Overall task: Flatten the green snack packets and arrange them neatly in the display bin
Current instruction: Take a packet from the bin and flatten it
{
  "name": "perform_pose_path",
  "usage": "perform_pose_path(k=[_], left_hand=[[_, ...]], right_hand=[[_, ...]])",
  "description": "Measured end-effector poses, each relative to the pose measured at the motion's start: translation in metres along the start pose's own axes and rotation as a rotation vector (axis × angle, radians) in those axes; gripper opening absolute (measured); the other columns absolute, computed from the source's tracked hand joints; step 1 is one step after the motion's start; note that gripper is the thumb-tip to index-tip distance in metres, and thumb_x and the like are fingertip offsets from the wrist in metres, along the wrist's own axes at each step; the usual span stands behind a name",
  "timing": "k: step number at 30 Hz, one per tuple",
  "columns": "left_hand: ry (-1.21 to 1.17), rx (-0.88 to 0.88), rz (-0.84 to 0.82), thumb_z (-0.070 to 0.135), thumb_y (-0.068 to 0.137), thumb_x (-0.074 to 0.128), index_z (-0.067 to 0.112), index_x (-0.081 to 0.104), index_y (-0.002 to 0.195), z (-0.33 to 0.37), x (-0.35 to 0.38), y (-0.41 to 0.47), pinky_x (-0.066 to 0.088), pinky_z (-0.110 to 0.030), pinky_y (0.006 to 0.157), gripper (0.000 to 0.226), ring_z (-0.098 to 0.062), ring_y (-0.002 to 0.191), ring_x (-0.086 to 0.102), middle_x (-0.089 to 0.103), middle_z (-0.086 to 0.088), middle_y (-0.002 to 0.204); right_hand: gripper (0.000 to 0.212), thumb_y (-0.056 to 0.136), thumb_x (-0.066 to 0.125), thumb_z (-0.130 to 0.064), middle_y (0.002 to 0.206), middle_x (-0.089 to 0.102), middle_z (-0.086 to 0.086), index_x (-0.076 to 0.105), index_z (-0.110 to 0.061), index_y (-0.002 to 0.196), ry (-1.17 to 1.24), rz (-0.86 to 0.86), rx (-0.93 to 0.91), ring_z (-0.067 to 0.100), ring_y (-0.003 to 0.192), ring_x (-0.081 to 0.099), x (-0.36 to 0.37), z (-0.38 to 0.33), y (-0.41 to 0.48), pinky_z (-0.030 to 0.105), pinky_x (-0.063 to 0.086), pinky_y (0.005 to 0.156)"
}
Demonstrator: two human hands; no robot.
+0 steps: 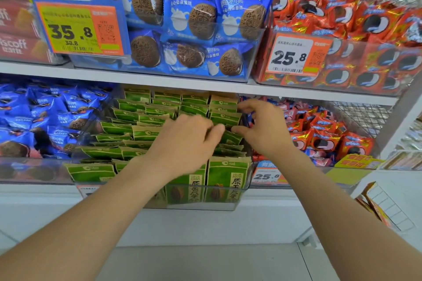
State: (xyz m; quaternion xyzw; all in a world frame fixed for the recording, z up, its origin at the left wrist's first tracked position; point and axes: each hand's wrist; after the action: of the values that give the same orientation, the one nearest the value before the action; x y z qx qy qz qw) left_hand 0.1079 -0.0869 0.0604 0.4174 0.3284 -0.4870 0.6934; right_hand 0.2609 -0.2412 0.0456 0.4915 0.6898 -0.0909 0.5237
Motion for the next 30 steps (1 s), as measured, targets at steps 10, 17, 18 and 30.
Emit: perform_pose_path(k=[10,17,18,30], left_hand=[[0.081,-0.191,-0.105,0.058,0.099,0.065,0.044,0.079,0.11,-0.016,0.003,0.042,0.023,-0.061,0.118,0.023,-0.041,0.147,0.031,0.05,-0.006,0.154],[0.123,-0.173,-0.105,0.043,0.104,0.06,0.04,0.081,0.104,-0.018,0.014,0.046,0.02,-0.065,0.118,0.021,-0.04,0.147,0.026,0.054,0.0,0.116],[0.141,-0.169,-0.107,0.043,0.104,0.059,0.041,0.081,0.104,-0.018,0.015,0.046,0.02,-0.065,0.117,0.021,-0.039,0.147,0.026,0.055,-0.001,0.116],[0.044,-0.22,-0.099,0.039,0.106,0.054,0.019,0.064,0.079,-0.029,0.012,0.049,0.016,-0.068,0.114,0.036,-0.045,0.13,0.047,0.058,0.004,0.089]], right_hand=[[0.07,0.097,0.073,-0.04,0.159,0.047,0.007,0.039,-0.035,0.158,-0.318,-0.281,0.043,0.039,0.15,0.033,0.01,-0.008,0.046,0.063,0.018,0.12],[0.055,0.094,0.073,-0.055,0.149,0.058,0.003,0.058,-0.039,0.145,-0.339,-0.285,-0.006,0.036,0.143,0.045,0.02,-0.01,0.058,0.063,0.018,0.121],[0.053,0.093,0.075,-0.056,0.148,0.058,0.001,0.061,-0.04,0.142,-0.325,-0.294,-0.006,0.035,0.142,0.045,0.019,-0.01,0.059,0.063,0.017,0.12],[0.039,0.102,0.057,-0.059,0.149,0.057,0.003,0.067,-0.039,0.134,-0.364,-0.146,0.11,0.031,0.147,0.039,0.032,-0.007,0.08,0.056,0.014,0.124]])
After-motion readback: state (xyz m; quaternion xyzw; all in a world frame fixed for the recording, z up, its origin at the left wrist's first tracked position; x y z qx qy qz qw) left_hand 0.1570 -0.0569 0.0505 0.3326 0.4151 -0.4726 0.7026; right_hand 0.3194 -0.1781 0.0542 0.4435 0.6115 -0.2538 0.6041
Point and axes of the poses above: each hand's wrist, its own y-axis towards the middle knuckle, its own x-axis out of the palm, z = x × y
